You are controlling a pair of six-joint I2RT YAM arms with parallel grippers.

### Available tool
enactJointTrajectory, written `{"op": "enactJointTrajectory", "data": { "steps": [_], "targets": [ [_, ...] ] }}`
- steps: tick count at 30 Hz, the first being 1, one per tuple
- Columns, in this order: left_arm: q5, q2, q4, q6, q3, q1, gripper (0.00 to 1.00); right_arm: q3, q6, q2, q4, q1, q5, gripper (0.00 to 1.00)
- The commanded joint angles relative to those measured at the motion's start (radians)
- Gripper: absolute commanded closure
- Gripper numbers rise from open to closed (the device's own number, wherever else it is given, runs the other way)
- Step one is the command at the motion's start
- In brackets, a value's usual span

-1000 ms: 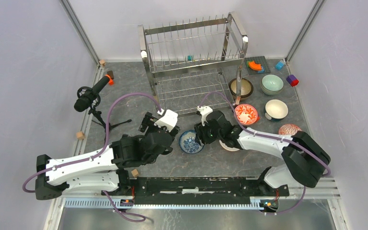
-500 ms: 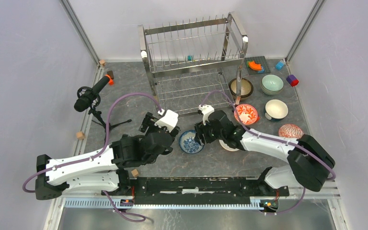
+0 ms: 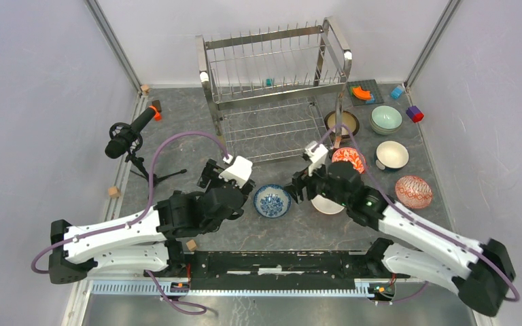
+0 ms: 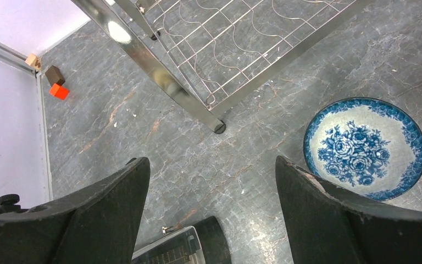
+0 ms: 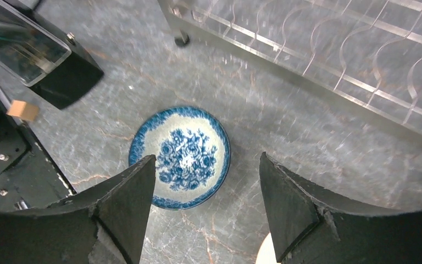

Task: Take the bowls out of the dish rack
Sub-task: Place the bowl at the center of the board, then adjust the dish rack at the center of the board.

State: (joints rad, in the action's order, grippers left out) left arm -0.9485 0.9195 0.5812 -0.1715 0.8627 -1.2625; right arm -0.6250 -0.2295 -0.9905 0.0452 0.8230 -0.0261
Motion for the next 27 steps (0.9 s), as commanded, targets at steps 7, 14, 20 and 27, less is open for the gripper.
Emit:
{"op": "enactJointTrajectory", "data": {
  "steps": [7, 14, 20, 27],
  "targets": [
    [-0.033, -0.021, -0.023, 0.021, 0.004, 0.003, 0.10, 0.170, 0.106, 0.444, -0.038, 0.007, 0.270, 0.26],
    [-0.139, -0.036, -0.050, -0.015, -0.018, 0.047, 0.13, 0.181, 0.075, 0.483, 0.044, 0.005, 0.541, 0.24],
    [0.043, 0.055, 0.004, -0.192, 0.039, 0.294, 0.14, 0.177, 0.031, 0.442, -0.038, 0.005, 0.483, 0.24],
    [0.130, 0.207, -0.018, -0.275, 0.111, 0.433, 0.16, 0.246, -0.002, 0.503, -0.114, 0.005, 0.416, 0.23]
  ]
}}
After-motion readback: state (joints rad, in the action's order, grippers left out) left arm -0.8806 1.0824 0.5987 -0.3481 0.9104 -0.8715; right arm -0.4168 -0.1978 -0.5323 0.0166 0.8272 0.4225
